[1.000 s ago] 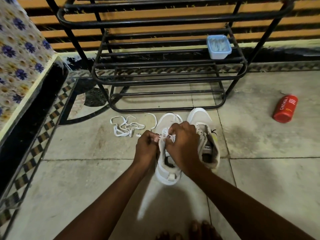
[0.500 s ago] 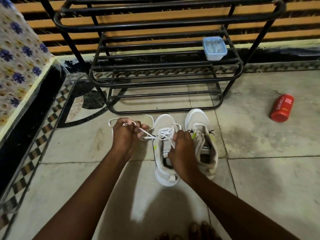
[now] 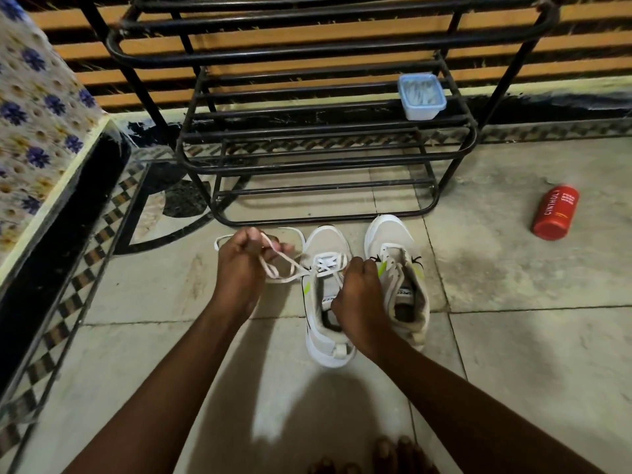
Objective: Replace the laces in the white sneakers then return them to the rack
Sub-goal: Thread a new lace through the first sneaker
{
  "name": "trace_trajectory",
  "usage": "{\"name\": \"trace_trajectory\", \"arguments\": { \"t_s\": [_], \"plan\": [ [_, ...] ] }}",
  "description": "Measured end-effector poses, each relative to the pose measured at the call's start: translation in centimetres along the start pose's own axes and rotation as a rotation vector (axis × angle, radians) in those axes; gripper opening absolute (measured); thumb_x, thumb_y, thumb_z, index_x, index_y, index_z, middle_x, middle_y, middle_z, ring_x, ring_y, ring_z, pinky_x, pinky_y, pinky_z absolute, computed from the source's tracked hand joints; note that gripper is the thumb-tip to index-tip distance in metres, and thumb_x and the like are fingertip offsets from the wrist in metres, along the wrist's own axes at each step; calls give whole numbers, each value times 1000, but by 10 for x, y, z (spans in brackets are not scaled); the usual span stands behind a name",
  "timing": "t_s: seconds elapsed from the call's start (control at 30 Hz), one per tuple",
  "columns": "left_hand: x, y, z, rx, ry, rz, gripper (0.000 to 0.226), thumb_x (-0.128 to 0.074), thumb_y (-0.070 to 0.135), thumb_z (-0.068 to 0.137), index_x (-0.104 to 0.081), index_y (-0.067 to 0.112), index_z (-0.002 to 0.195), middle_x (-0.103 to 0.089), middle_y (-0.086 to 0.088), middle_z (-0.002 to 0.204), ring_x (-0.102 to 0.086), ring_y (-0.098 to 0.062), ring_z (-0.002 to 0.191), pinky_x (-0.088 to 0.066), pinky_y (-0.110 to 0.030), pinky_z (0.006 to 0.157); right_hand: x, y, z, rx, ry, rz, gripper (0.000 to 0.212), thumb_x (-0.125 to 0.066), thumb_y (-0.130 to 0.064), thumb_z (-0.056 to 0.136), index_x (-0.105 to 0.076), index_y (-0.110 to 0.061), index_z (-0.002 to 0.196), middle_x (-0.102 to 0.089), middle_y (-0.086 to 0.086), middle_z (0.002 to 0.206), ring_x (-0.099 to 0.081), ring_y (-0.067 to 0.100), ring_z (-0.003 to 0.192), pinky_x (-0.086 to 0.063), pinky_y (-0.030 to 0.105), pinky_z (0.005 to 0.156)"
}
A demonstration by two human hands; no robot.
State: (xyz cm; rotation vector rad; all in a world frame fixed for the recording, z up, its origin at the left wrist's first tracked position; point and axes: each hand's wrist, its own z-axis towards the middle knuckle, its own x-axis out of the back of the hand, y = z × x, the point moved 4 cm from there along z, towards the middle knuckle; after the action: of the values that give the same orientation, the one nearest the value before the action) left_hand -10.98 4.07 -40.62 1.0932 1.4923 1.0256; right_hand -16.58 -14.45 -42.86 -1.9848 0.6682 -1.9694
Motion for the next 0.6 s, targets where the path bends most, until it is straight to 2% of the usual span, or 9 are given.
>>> {"name": "trace_trajectory", "arguments": {
  "t_s": [0.03,0.07,0.17,0.23,0.3,0.37,0.43,0.53,0.6],
  "plan": [
    [-4,-2,-2,59,1,-80,30,-41,26,112,-51,13,85,-53,-3,65,-57,-20,57,-49,-33,60,0,0,0,6,-6,-22,42,-59,-1,72,-49,-3,113,-50,15,115,-45,28,107,-39,32,95],
    [-4,0,-3,11,-24,18,28,-40,29,112,-49,17,88,-45,0,65,-46,-15,53,-42,-29,55,0,-1,0,14,-11,-46,42,-59,-3,73,-49,-4,114,-50,14,116,-44,27,108,-38,31,95],
    [-9,6,-8,-487,-364,995,19,-49,35,108,-62,25,117,-57,17,82,-52,-6,74,-43,-30,68,1,-4,0,17,-1,-60,43,-63,-4,72,-49,-3,112,-50,16,114,-45,30,108,-40,35,96],
    [-14,-1,-6,-554,-533,1297,23,-61,42,101,-72,28,116,-64,16,90,-51,-9,85,-41,-31,73,3,-5,0,23,14,-55,44,-68,-2,71,-51,0,111,-52,19,110,-47,35,106,-44,41,94],
    [-18,5,-5,-490,-493,1120,19,-74,38,93,-78,23,83,-64,8,75,-51,-15,75,-39,-32,73,2,-5,0,38,-2,-89,45,-70,-3,71,-51,2,112,-52,20,109,-47,35,105,-45,42,92],
    [-10,11,2,-350,-295,821,40,-79,29,90,-62,16,57,-53,5,59,-50,-14,61,-39,-31,68,2,-5,1,35,-12,-84,46,-69,-4,71,-50,0,112,-51,18,111,-46,32,106,-44,39,91],
    [0,9,7,-234,-133,677,55,-80,19,88,-41,10,51,-37,3,52,-38,-15,54,-33,-32,62,2,-5,2,45,-11,-92,46,-69,-6,71,-49,-1,111,-51,17,111,-46,31,106,-44,37,91],
    [3,3,-3,-231,-4,872,39,-70,18,72,-39,14,50,-36,7,47,-39,-16,53,-33,-30,59,1,-4,2,44,-4,-84,46,-70,-7,72,-49,-1,112,-50,17,111,-46,31,107,-44,36,92],
    [2,1,-7,-285,30,1036,29,-67,19,68,-44,20,50,-45,9,51,-50,-20,65,-38,-30,64,1,-4,1,37,-1,-87,46,-71,-9,73,-48,-2,113,-50,15,112,-45,30,109,-43,35,94]
  ]
}}
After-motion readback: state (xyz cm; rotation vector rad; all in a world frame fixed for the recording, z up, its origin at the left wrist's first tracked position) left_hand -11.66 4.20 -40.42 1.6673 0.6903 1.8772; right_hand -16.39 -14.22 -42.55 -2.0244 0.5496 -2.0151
